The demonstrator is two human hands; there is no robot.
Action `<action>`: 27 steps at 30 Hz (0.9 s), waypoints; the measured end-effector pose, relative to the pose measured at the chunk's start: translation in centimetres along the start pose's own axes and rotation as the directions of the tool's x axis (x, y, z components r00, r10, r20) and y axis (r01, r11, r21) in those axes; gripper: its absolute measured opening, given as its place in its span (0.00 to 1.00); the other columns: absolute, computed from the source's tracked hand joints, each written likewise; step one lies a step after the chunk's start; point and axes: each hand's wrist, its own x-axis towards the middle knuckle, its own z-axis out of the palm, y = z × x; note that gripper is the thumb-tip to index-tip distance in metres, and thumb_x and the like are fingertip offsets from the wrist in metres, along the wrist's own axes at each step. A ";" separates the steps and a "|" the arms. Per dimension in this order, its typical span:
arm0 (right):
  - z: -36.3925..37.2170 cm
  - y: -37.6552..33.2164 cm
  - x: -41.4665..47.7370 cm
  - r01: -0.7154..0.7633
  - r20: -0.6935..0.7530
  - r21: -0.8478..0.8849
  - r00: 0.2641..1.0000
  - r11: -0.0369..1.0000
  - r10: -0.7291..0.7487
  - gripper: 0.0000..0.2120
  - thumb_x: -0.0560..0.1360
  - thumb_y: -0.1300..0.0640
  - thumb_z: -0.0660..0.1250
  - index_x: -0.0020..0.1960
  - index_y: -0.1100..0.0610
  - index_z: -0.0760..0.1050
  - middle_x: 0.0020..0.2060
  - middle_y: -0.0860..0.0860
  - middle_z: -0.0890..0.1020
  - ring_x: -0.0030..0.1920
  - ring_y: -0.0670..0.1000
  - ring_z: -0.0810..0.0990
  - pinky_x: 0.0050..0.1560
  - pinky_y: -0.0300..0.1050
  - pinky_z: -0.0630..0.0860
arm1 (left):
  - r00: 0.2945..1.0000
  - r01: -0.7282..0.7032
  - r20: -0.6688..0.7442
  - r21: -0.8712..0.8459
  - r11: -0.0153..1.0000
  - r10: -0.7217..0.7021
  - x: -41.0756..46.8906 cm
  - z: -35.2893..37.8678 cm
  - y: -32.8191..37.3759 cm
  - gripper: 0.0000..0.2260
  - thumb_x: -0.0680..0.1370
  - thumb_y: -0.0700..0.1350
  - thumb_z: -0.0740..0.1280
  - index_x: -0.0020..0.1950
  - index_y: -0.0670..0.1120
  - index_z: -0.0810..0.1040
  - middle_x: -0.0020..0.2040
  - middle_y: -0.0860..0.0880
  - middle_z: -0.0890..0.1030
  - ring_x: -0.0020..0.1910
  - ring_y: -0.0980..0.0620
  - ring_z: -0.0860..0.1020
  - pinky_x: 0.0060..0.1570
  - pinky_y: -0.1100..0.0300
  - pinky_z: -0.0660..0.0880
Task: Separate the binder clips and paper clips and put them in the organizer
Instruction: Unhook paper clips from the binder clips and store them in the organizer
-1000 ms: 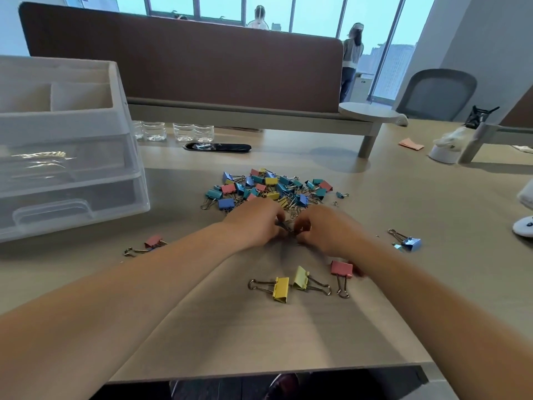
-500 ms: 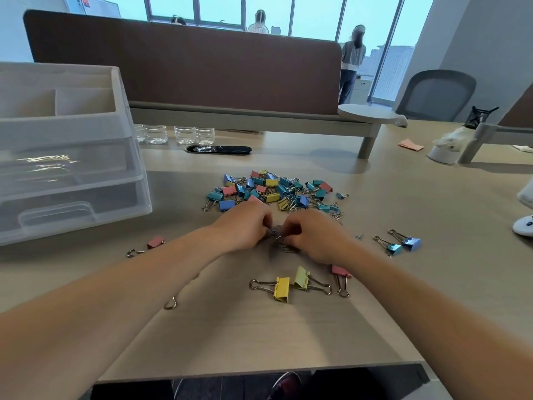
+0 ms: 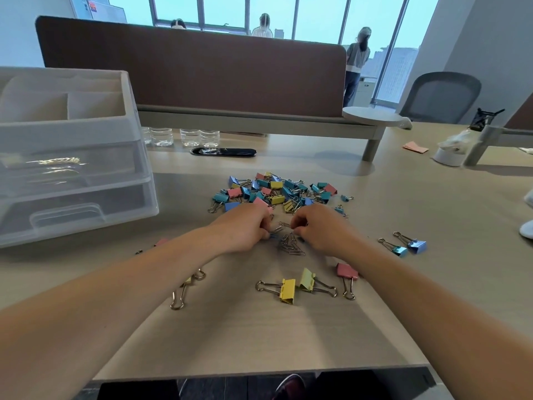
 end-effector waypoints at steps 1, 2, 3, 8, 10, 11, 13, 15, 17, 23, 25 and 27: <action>0.0 -0.1 0.0 0.006 -0.003 -0.001 1.000 1.000 -0.006 0.05 0.79 0.58 0.66 0.53 0.52 0.79 0.46 0.46 0.79 0.46 0.47 0.78 0.46 0.42 0.76 | 1.000 0.005 -0.001 -0.003 1.000 -0.005 -0.1 -0.1 -0.1 0.04 0.78 0.44 0.68 0.45 0.49 0.74 0.44 0.50 0.77 0.41 0.54 0.73 0.36 0.61 0.66; 0.1 -0.3 0.0 0.010 -0.007 0.003 1.000 1.000 -0.010 0.06 0.79 0.58 0.66 0.54 0.52 0.79 0.45 0.46 0.79 0.46 0.47 0.78 0.45 0.41 0.75 | 1.000 0.008 -0.002 -0.009 1.000 -0.009 -0.2 -0.2 -0.2 0.04 0.78 0.44 0.68 0.45 0.50 0.74 0.44 0.50 0.77 0.42 0.53 0.74 0.38 0.60 0.66; 0.1 -0.4 0.0 0.010 -0.014 0.010 1.000 1.000 -0.010 0.06 0.79 0.58 0.65 0.54 0.52 0.79 0.45 0.46 0.79 0.46 0.47 0.78 0.45 0.41 0.74 | 1.000 0.011 -0.002 -0.015 1.000 -0.011 -0.3 -0.3 -0.3 0.03 0.78 0.44 0.68 0.46 0.49 0.74 0.44 0.51 0.76 0.43 0.53 0.74 0.39 0.60 0.67; -0.2 0.2 0.0 -0.025 -0.084 -0.014 0.996 1.000 0.024 0.09 0.80 0.60 0.63 0.54 0.51 0.80 0.49 0.48 0.81 0.46 0.47 0.79 0.48 0.43 0.79 | 1.000 0.013 0.008 -0.019 1.000 -0.013 -1.0 -0.9 -0.7 0.04 0.78 0.44 0.68 0.52 0.48 0.78 0.40 0.58 0.72 0.39 0.59 0.71 0.35 0.66 0.64; -0.5 0.8 -0.1 -0.036 -0.081 -0.030 0.996 0.999 0.034 0.09 0.79 0.60 0.64 0.53 0.50 0.81 0.48 0.47 0.81 0.46 0.46 0.78 0.48 0.41 0.78 | 1.000 0.016 0.026 -0.009 1.000 -0.015 -1.2 -1.0 -0.6 0.05 0.78 0.44 0.68 0.53 0.48 0.79 0.42 0.57 0.73 0.39 0.60 0.71 0.35 0.66 0.65; -0.7 1.0 -0.2 -0.040 -0.065 -0.040 0.997 0.998 0.038 0.09 0.79 0.61 0.64 0.53 0.50 0.81 0.47 0.46 0.80 0.45 0.45 0.78 0.49 0.41 0.77 | 0.999 0.017 0.033 -0.004 1.000 -0.017 -1.3 -1.0 -0.6 0.06 0.78 0.44 0.68 0.54 0.48 0.79 0.43 0.55 0.74 0.39 0.60 0.71 0.35 0.66 0.66; -1.1 1.2 -0.5 -0.047 -0.019 -0.063 0.999 0.997 0.046 0.08 0.79 0.60 0.66 0.54 0.51 0.81 0.45 0.44 0.78 0.45 0.45 0.78 0.50 0.40 0.78 | 0.998 0.025 0.050 -0.006 1.000 -0.025 -1.5 -0.8 -0.5 0.07 0.79 0.44 0.67 0.56 0.48 0.79 0.45 0.54 0.75 0.38 0.60 0.71 0.35 0.65 0.67; -1.3 1.2 -0.7 -0.047 0.021 -0.094 0.999 0.994 0.049 0.09 0.78 0.59 0.68 0.55 0.50 0.81 0.46 0.44 0.79 0.46 0.45 0.79 0.52 0.43 0.80 | 0.997 0.034 0.064 -0.014 0.999 -0.033 -1.5 -0.6 -0.3 0.07 0.79 0.44 0.67 0.57 0.47 0.79 0.44 0.54 0.76 0.36 0.61 0.72 0.35 0.65 0.67; -1.3 1.1 -0.9 -0.045 0.063 -0.112 0.997 0.993 0.053 0.09 0.77 0.58 0.69 0.56 0.48 0.81 0.48 0.45 0.79 0.46 0.46 0.80 0.53 0.46 0.81 | 0.998 0.030 0.060 -0.002 1.000 -0.030 -1.5 -0.5 0.0 0.07 0.79 0.44 0.67 0.56 0.47 0.79 0.44 0.54 0.76 0.36 0.61 0.72 0.35 0.65 0.67; -1.0 1.0 -1.0 -0.040 0.071 -0.105 0.996 0.994 0.048 0.05 0.76 0.55 0.71 0.48 0.45 0.79 0.47 0.45 0.80 0.46 0.47 0.80 0.50 0.47 0.81 | 1.000 -0.012 0.026 -0.008 1.000 0.012 -1.5 -0.6 1.0 0.07 0.79 0.42 0.65 0.56 0.46 0.79 0.43 0.54 0.75 0.35 0.61 0.71 0.32 0.67 0.65; -1.0 1.1 -1.1 -0.052 0.066 -0.104 0.996 0.993 0.059 0.04 0.76 0.55 0.70 0.44 0.47 0.77 0.44 0.45 0.80 0.45 0.47 0.79 0.48 0.45 0.80 | 1.000 -0.025 0.012 -0.014 1.000 0.025 -1.5 -0.7 1.5 0.06 0.80 0.42 0.65 0.56 0.46 0.79 0.43 0.54 0.74 0.35 0.61 0.71 0.32 0.68 0.64; -1.1 1.2 -1.2 -0.066 0.084 -0.097 0.994 0.993 0.074 0.05 0.76 0.55 0.70 0.42 0.48 0.76 0.42 0.46 0.80 0.44 0.48 0.79 0.44 0.42 0.77 | 0.999 -0.034 0.005 -0.033 0.999 0.034 -1.3 -0.6 2.1 0.06 0.80 0.41 0.65 0.55 0.46 0.79 0.42 0.54 0.73 0.35 0.61 0.71 0.32 0.69 0.64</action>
